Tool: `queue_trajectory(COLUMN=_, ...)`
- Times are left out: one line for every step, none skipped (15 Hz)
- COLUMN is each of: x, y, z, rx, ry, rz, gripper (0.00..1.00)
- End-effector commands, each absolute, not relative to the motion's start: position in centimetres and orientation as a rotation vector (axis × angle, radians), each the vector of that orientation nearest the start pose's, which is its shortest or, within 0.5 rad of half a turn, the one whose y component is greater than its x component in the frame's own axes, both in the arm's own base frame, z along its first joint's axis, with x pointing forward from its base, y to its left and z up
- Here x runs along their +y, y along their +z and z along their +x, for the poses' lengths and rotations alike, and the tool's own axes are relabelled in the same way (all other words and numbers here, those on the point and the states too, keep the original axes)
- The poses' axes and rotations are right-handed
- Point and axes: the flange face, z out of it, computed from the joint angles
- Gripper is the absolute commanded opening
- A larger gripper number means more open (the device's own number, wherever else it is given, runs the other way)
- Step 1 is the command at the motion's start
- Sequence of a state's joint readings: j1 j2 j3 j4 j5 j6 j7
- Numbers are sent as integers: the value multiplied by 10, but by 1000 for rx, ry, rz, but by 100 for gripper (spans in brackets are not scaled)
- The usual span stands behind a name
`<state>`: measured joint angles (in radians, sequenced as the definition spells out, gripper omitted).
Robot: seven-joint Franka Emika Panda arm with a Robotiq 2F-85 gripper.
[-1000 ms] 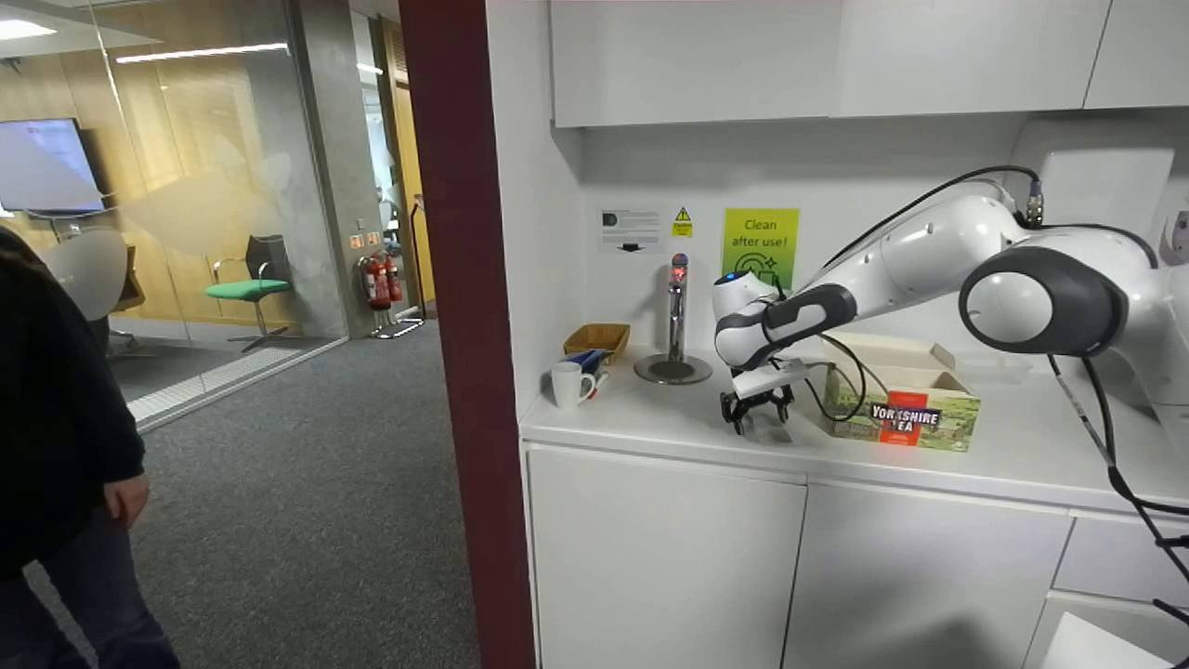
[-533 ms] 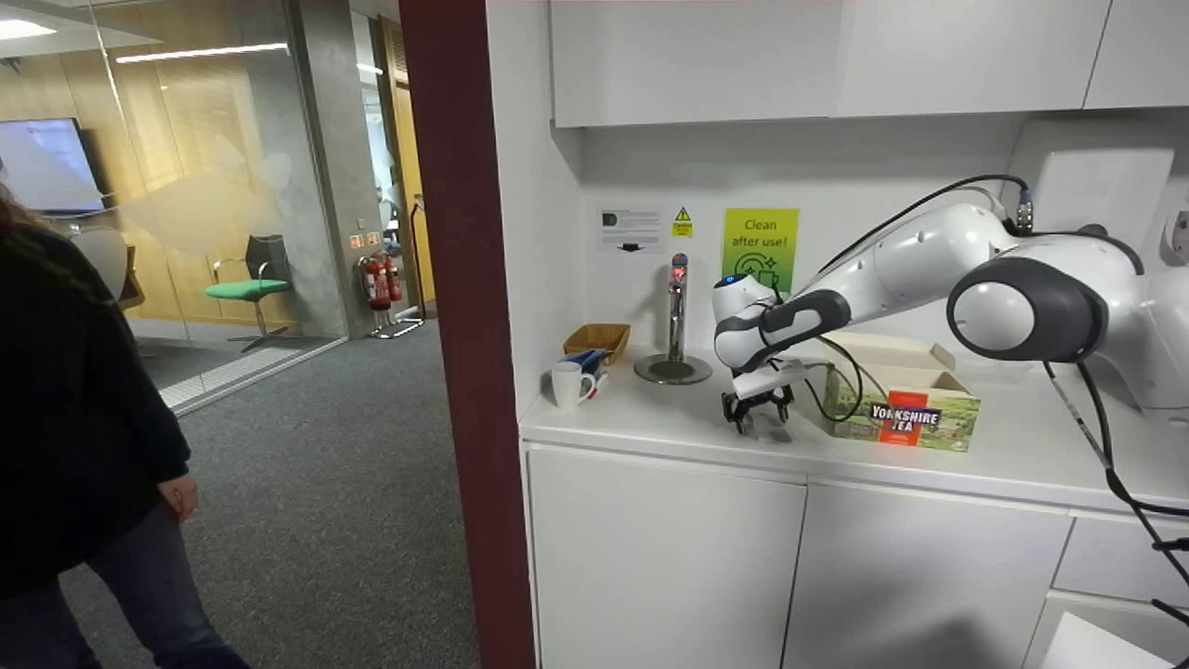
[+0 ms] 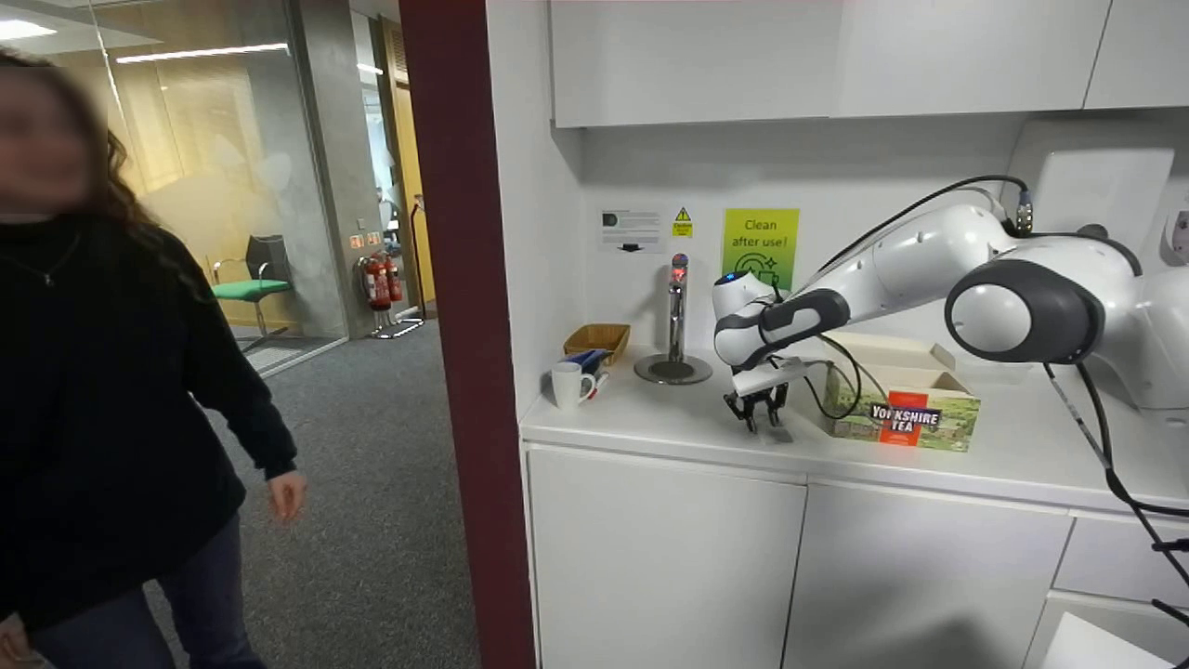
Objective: Put the tea bags in the box.
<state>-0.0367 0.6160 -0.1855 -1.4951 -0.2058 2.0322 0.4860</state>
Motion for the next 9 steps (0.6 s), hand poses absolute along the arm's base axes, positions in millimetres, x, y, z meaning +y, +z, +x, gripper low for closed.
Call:
queue_trajectory(x=-150, y=317, z=689, rx=1024, ry=67, rz=-3279, gripper=15)
queue_trajectory(x=-150, y=317, z=689, rx=1025, ry=67, rz=-3277, gripper=8)
queue_trajectory(x=-150, y=318, z=689, rx=1026, ry=66, rz=-3276, gripper=1)
queue_trajectory(x=-150, y=319, z=689, rx=1026, ry=65, rz=-3274, gripper=0)
queue_trajectory(x=-149, y=320, z=689, rx=1023, ry=62, rz=-3271, gripper=0)
queue_trajectory(x=-149, y=321, z=688, rx=1022, ry=58, rz=-3269, gripper=0)
queue_trajectory(x=-149, y=322, z=688, rx=1020, ry=58, rz=-3266, gripper=0)
queue_trajectory(x=-149, y=322, z=688, rx=1020, ry=58, rz=-3266, gripper=0)
queue_trajectory(x=-148, y=324, z=687, rx=1019, ry=52, rz=-3266, gripper=0)
